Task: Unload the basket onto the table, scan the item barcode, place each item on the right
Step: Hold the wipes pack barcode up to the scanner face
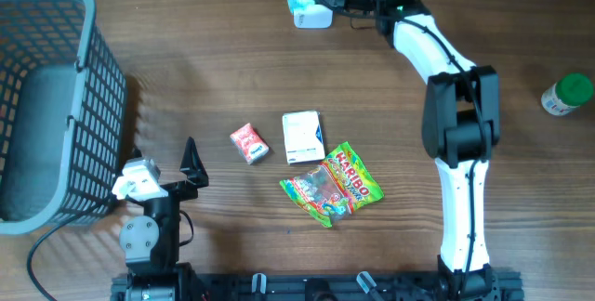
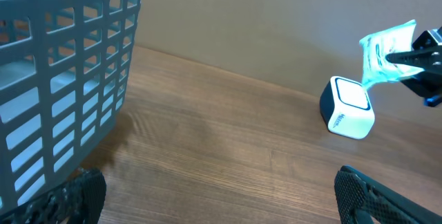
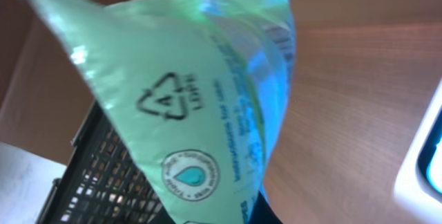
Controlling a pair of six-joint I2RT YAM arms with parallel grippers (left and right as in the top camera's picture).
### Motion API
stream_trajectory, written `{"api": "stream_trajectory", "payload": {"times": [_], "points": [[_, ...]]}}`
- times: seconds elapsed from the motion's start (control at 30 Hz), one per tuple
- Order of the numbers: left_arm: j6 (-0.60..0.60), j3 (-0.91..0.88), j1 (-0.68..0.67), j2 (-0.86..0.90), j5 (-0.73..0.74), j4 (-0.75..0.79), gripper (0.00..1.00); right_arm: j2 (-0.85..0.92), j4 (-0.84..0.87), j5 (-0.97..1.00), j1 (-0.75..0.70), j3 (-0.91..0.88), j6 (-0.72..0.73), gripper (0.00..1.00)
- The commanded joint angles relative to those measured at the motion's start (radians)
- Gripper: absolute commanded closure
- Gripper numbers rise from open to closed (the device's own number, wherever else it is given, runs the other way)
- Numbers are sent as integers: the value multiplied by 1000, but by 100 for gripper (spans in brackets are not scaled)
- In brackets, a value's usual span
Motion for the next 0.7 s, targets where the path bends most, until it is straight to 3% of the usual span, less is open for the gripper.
{"api": "stream_trajectory", "payload": {"times": [0.0, 0.17, 0.47, 0.67], "points": [[-8, -3, -3, -5, 12, -3, 0, 92, 131, -55, 1, 11, 234, 95], [-8, -3, -3, -5, 12, -3, 0, 176, 167, 31, -1, 11, 370, 96], [-9, -3, -3, -5, 12, -3, 0, 178, 203, 118, -20, 11, 502, 96], [-8, -3, -3, -5, 12, -3, 0, 178, 221, 79, -30, 11, 501, 96]]}}
